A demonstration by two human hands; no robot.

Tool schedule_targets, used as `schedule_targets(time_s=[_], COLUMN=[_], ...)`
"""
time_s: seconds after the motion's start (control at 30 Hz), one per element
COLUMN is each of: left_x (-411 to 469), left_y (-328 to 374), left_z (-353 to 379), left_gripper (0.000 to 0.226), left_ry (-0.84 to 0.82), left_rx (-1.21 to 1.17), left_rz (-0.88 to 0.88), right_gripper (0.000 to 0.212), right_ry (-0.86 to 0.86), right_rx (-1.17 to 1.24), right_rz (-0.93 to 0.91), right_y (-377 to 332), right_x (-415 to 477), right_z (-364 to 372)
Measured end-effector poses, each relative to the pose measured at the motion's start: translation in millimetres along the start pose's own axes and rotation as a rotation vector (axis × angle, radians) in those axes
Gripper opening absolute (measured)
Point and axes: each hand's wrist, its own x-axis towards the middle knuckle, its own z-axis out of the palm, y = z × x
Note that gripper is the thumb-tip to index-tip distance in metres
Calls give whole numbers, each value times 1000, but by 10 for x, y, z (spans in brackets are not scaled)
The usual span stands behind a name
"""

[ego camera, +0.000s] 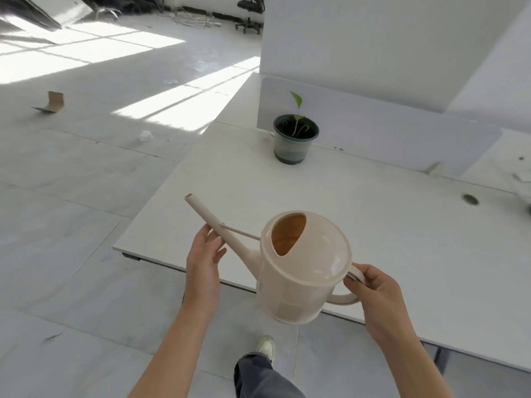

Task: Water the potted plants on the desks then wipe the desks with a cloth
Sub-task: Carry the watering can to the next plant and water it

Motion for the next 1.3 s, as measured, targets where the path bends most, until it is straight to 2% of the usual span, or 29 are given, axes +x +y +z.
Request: schedule_targets(time_s=[0.23,0.47,0.6,0.87,1.03,1.3], left_x=[817,1506,1873,2320,2574,2923], left_y=[-253,-430,-494,-561,-544,-534], left_z=[730,1404,1690,2033,2161,2224], left_gripper=[40,50,56,60,23,22], left_ry=[-102,-161,-187,-300,-368,-369], left_rx=[136,170,244,375,388,385], left_rz=[-81,-224,-314,-355,-361,-387], right_gripper=[24,27,25,26,24,20], right_ry=[108,153,197,317,414,474], right_rx=[55,68,52,36,3,-59], right_rz=[-41,-41,-28,-34,-60,-46], right_y=[-96,-280,-359,-498,-650,-807], right_x=[692,1308,1558,1810,1932,2183], right_z=[-270,-440,-476,-380,-234,52])
